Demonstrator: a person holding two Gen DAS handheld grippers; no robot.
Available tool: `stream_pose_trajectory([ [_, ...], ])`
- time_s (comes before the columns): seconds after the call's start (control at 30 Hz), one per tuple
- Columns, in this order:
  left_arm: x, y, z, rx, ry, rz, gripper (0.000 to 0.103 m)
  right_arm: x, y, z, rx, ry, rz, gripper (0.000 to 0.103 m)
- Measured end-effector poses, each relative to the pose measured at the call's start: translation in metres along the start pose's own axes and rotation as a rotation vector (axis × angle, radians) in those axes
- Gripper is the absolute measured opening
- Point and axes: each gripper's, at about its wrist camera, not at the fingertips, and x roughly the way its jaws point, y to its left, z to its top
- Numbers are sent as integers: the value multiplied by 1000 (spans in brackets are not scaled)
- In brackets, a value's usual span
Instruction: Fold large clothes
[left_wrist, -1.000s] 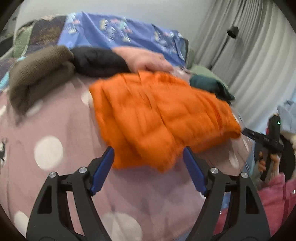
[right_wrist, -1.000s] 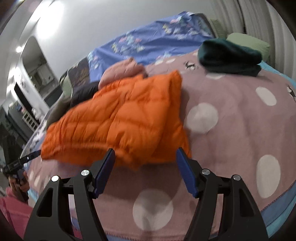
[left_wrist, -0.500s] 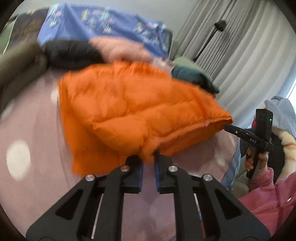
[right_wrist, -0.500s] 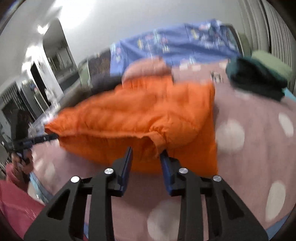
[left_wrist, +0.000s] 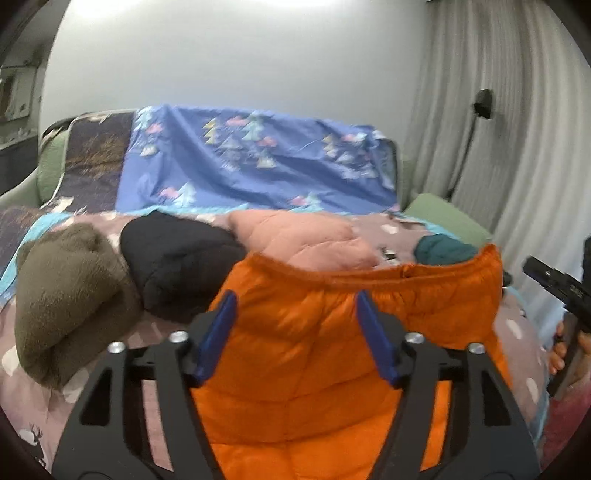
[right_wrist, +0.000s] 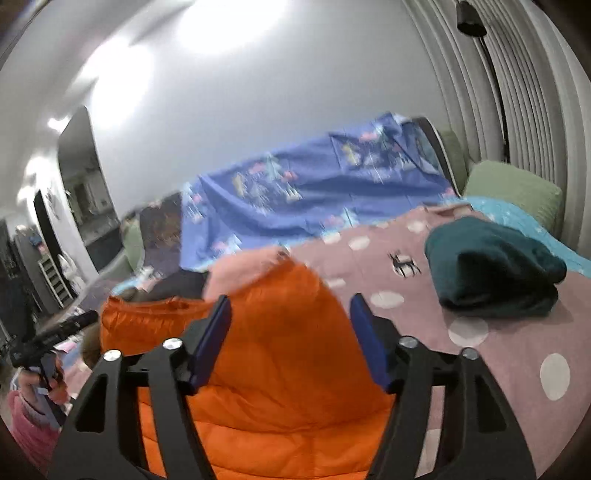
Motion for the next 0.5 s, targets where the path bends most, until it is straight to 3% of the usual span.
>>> stream_pose_trajectory([
  [0.2,48,37,-35,-52,165,73,75,52,-18,-40,24,155,-88,69],
  [0.27,70,43,-57,-48,257,125,75,74,-23,-61,30,253,-176,69],
  [0.33,78,47,-79,-40,298,141,75,91,-31,-87,58,344,-217,69],
  [0.4,80,45,-95,-38,305,131,77,89,-40,-110,114,345,-215,69],
  [0.5,73,44,-108,-24,282,122,77,79,-36,-115,84,339,-240,69],
])
